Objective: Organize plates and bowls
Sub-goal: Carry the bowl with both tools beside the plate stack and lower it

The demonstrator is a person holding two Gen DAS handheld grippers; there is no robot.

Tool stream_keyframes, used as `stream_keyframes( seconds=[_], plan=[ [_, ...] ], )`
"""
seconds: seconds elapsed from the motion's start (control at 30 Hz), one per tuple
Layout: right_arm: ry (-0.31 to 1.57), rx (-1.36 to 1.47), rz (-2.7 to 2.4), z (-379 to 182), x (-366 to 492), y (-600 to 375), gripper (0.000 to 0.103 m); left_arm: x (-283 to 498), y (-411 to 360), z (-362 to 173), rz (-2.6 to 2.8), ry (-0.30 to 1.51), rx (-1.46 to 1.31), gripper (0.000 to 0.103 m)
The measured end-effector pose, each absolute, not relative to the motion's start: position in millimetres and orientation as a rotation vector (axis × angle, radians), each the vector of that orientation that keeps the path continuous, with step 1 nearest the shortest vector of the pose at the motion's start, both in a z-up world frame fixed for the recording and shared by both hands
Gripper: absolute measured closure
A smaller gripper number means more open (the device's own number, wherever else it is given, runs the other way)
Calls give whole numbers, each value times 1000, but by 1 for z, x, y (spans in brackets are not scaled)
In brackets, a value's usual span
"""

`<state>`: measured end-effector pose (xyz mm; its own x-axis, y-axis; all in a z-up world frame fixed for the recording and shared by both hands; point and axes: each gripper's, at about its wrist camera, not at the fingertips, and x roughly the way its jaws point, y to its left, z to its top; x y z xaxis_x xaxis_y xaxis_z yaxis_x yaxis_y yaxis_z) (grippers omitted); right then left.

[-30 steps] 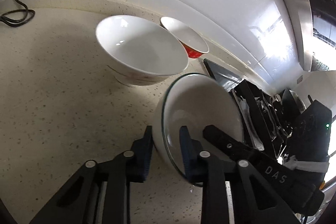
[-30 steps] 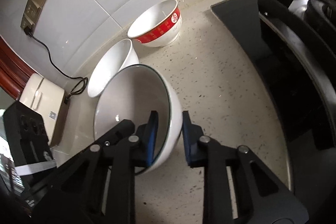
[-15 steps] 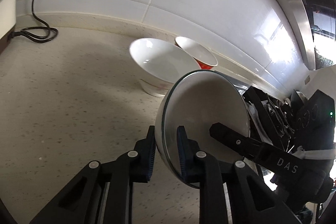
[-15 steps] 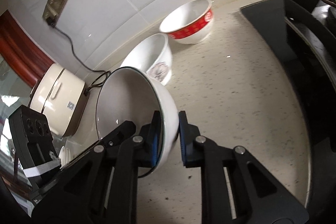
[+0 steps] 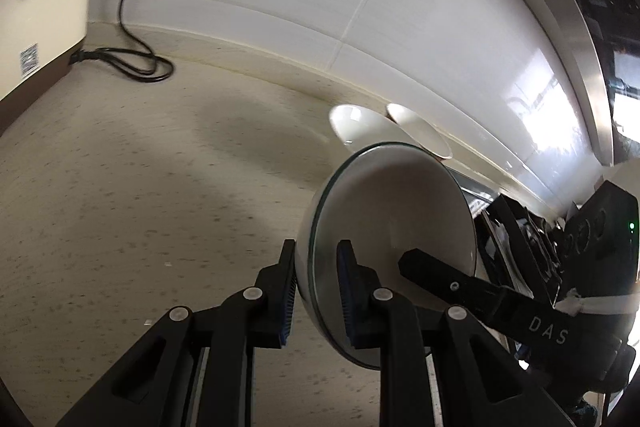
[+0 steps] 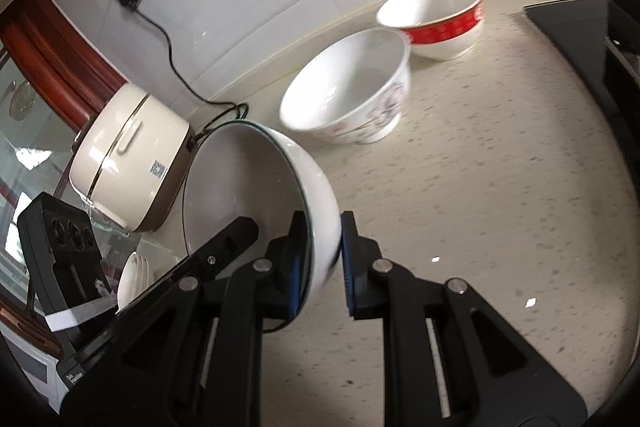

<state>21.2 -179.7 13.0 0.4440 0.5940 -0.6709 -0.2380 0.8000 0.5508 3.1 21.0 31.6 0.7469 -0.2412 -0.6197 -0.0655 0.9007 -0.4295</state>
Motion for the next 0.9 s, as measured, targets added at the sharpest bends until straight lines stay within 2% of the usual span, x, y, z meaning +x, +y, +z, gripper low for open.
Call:
stream_keyframes(
  seconds=[0.9],
  plan=[
    [1050,386,665,0,14,-66,83,-38,115,24,91,645,-577,83]
  ],
)
